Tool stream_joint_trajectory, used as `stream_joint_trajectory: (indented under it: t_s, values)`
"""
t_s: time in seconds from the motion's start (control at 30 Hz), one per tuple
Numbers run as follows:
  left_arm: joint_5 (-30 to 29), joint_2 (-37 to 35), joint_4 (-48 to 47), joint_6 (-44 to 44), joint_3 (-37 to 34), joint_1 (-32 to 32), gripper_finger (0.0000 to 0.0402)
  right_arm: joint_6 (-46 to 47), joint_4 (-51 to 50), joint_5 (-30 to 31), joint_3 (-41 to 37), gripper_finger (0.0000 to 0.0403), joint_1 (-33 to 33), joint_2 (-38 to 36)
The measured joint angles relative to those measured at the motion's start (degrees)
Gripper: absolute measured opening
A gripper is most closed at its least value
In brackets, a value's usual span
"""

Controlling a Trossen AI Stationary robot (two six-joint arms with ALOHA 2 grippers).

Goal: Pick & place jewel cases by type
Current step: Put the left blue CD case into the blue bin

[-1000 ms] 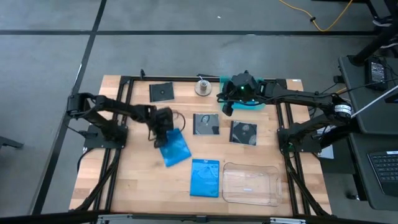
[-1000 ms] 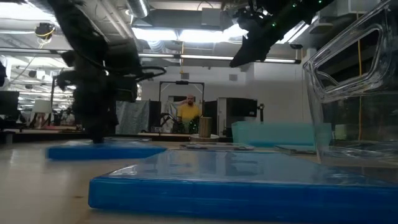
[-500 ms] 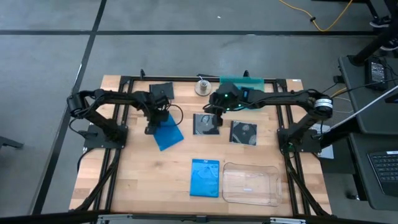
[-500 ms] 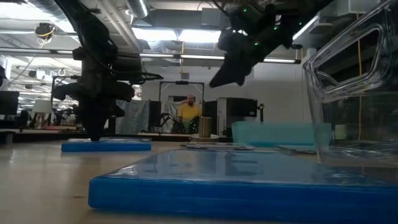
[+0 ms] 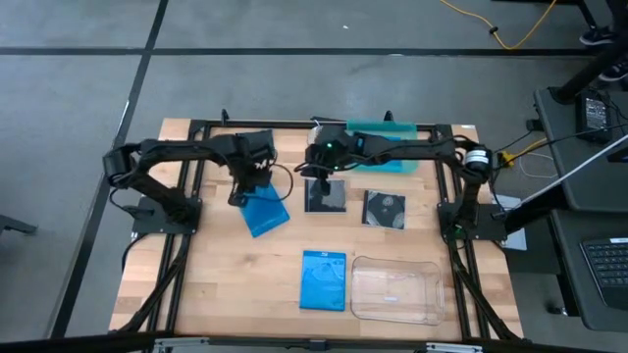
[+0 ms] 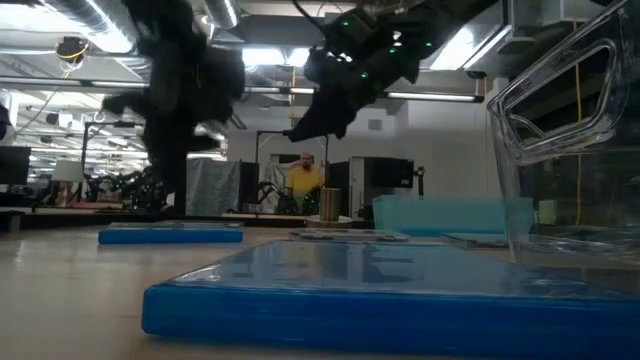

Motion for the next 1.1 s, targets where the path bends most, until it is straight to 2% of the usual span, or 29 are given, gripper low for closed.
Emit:
stream_joint_trajectory:
  t_s: [0.1, 0.23, 0.43, 0.6, 0.8, 0.97, 1.1]
  values:
    - [2.5, -4.7, -1.7, -10.6, 3.9, 0.1, 0.001, -2.9, -1.9, 0.0, 2.5, 0.0011, 0.0, 2.4]
    - [8.2, -12.8, -0.9, -30.1, 1.0, 1.4, 0.0012, -5.8, -2.0, -1.0, 3.1, 0.001, 0.0, 5.8]
    - [8.2, -26.8, 3.4, -57.7, -11.5, -0.3, 0.0026, -10.8, -1.2, -1.6, 3.2, 0.0005, 0.0, 9.7]
    - [8.3, -36.1, 12.7, -75.7, -24.6, -3.8, 0.0079, -11.6, -2.0, -2.5, 4.8, 0.0008, 0.0, 13.2]
    - [3.3, -40.5, 24.9, -90.3, -34.3, -8.1, 0.0166, -14.8, -7.8, -2.9, 13.2, 0.0004, 1.5, 18.3]
    - [-2.0, -40.1, 25.1, -97.6, -37.0, -12.2, 0.0218, -16.2, -13.3, -2.9, 18.5, 0.0008, 1.6, 22.1]
    - [-7.0, -39.5, 25.1, -102.1, -37.4, -15.0, 0.0235, -16.7, -14.4, -3.7, 19.2, 0.0009, 1.5, 23.5]
